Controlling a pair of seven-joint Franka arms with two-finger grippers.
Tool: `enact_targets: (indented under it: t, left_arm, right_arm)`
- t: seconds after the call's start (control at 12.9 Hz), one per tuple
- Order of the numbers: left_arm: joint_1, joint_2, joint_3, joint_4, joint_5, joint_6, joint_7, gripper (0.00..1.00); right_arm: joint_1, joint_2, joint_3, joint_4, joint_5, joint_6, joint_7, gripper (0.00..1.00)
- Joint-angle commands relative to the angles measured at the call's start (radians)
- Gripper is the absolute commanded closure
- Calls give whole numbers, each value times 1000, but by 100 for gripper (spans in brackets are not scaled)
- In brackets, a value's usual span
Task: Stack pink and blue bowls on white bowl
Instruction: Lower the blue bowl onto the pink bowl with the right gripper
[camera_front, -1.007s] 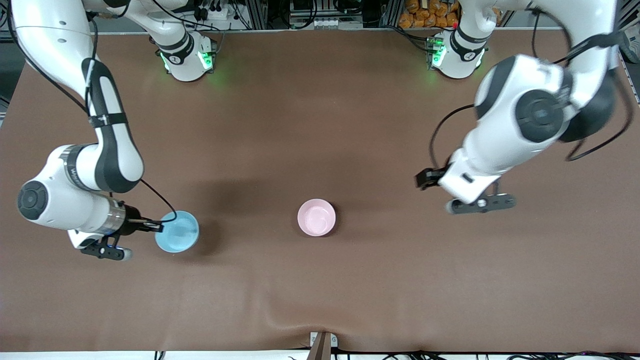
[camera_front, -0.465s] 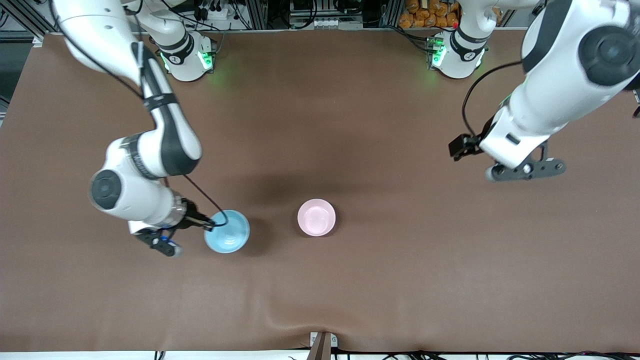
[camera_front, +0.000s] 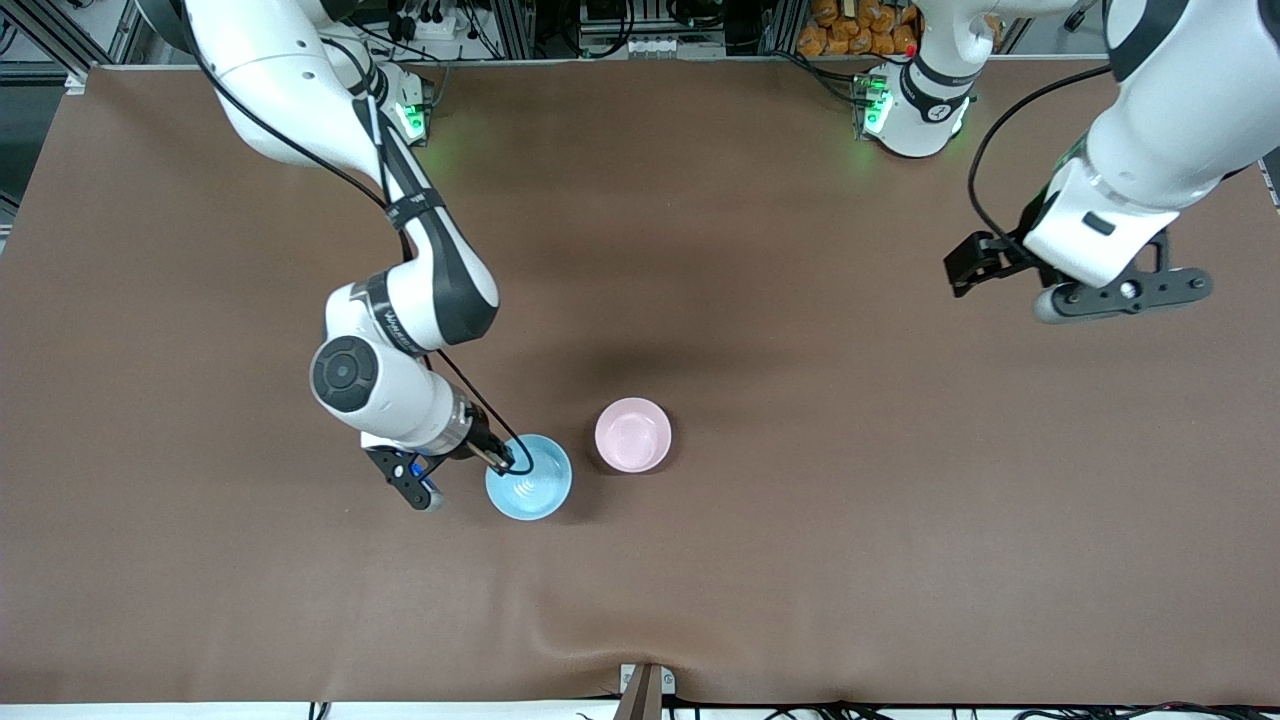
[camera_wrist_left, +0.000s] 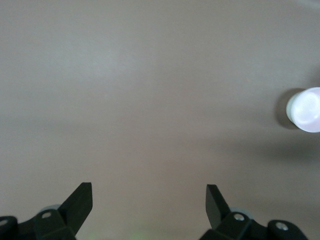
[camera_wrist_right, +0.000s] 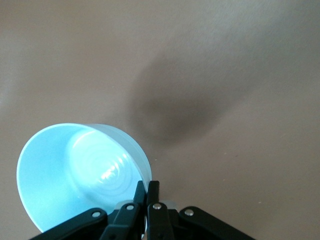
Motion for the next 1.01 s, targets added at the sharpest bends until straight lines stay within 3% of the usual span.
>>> enact_targets:
  t: [0.0,0.39,0.62,0.93]
  left_arm:
    - [6,-52,-8,-24,32,5,55,0]
    - [40,-69,12,-28,43,5,137,0]
    - [47,-93,75,-39,28,-1,214,0]
    - [83,-109,76,-51,26,-10,218,0]
  right_arm:
    - [25,14,38,35,16,-7,90,100]
    - [126,26,43,25,16,62,130,100]
    - [131,41,43,16,15,67,139,100]
    - [148,63,43,2,16,101,141,100]
